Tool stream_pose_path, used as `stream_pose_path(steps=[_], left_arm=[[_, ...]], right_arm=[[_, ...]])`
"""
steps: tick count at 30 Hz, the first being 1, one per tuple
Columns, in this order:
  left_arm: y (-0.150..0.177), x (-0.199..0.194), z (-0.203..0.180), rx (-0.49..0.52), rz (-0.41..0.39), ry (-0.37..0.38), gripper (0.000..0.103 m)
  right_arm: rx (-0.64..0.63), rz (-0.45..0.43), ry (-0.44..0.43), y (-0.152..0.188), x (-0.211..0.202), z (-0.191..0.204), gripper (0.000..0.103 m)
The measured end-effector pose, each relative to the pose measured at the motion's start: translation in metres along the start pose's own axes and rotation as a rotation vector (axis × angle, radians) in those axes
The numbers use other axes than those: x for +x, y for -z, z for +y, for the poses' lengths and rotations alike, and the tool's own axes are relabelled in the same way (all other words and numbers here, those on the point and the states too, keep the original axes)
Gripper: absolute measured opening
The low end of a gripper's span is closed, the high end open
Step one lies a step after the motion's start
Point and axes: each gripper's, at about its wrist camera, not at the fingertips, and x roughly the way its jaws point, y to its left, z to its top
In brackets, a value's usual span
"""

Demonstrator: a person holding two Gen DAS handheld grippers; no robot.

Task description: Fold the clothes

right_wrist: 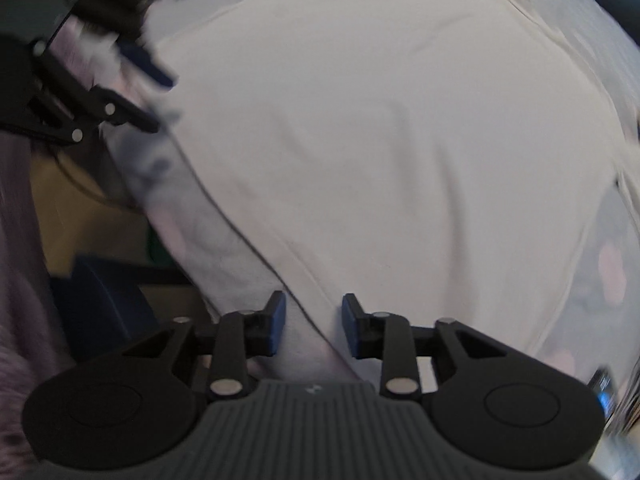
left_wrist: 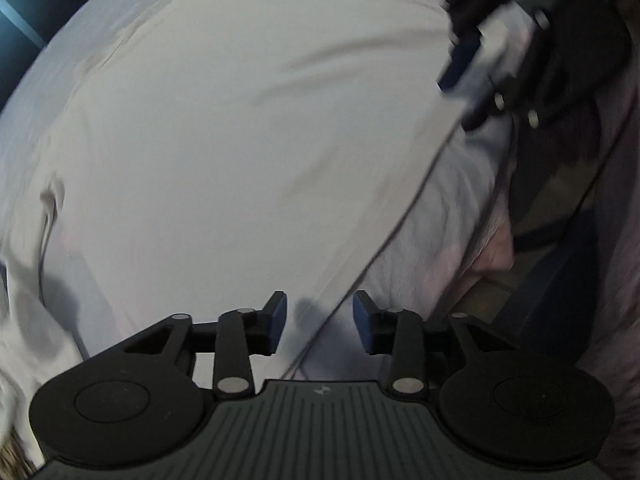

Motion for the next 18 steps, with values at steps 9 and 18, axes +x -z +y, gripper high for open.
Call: stream_pose_path(steps=[9,18], left_arm=[[0.003,0.015,0.013,-0.075,0.02,-0.05,0.009],[0.007,-0.006,0.02,-0.085,0.018,0.038,0.002]], right_arm=[[-0.001,-0.009,0.058,0.015,0.005,0.011,0.021],[0.025,-0.041,-0.007,0.023,-0.027,0.009,0.003]])
